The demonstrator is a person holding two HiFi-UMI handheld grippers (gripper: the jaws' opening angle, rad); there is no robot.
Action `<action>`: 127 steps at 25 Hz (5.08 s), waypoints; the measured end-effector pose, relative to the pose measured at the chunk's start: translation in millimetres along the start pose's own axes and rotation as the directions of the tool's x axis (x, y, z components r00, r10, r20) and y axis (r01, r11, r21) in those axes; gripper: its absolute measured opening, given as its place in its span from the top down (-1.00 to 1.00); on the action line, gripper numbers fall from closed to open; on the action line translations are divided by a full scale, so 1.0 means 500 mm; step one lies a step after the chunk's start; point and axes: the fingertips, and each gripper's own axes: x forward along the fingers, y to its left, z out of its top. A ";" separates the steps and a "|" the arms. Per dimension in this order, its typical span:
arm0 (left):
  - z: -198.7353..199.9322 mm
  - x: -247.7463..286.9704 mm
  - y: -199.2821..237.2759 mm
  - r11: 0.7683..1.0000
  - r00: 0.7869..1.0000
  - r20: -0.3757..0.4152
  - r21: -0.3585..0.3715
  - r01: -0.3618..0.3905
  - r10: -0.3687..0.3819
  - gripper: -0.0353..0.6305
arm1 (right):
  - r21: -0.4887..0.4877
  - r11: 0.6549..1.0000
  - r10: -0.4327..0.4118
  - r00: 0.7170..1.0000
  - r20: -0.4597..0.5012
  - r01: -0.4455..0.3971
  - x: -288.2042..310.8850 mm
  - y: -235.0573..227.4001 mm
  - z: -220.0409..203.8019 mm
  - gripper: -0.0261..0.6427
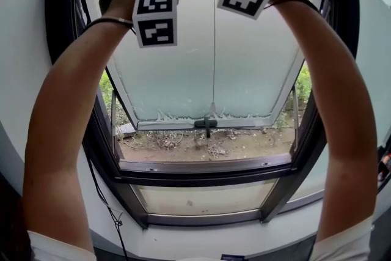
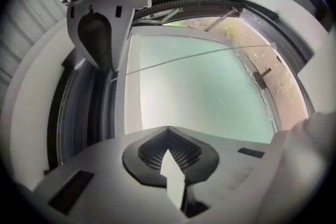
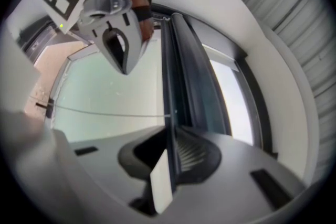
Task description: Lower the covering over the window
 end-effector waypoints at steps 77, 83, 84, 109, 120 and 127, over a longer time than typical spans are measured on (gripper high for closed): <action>0.033 -0.083 -0.266 0.954 0.993 0.118 -0.295 0.047 -0.012 0.78 | -0.037 0.978 0.205 0.979 0.003 -0.205 -0.157 0.415 -0.012 0.82; 0.043 -0.090 -0.324 0.951 0.990 0.127 -0.294 0.093 -0.058 0.78 | -0.039 0.969 0.246 0.969 0.007 -0.246 -0.179 0.469 -0.014 0.82; 0.046 -0.091 -0.336 0.951 0.989 0.130 -0.292 0.101 -0.065 0.78 | -0.042 0.968 0.249 0.968 0.006 -0.249 -0.184 0.479 -0.015 0.82; 0.082 -0.114 -0.566 0.908 0.966 0.173 -0.342 0.242 -0.192 0.78 | 0.020 0.927 0.374 0.927 0.028 -0.375 -0.269 0.696 -0.025 0.82; 0.091 -0.122 -0.688 0.878 0.939 0.184 -0.340 0.338 -0.290 0.78 | 0.033 0.887 0.460 0.887 0.032 -0.461 -0.307 0.810 -0.021 0.82; 0.099 -0.129 -0.745 0.861 0.933 0.182 -0.361 0.357 -0.310 0.78 | 0.046 0.869 0.493 0.870 0.026 -0.493 -0.331 0.864 -0.022 0.82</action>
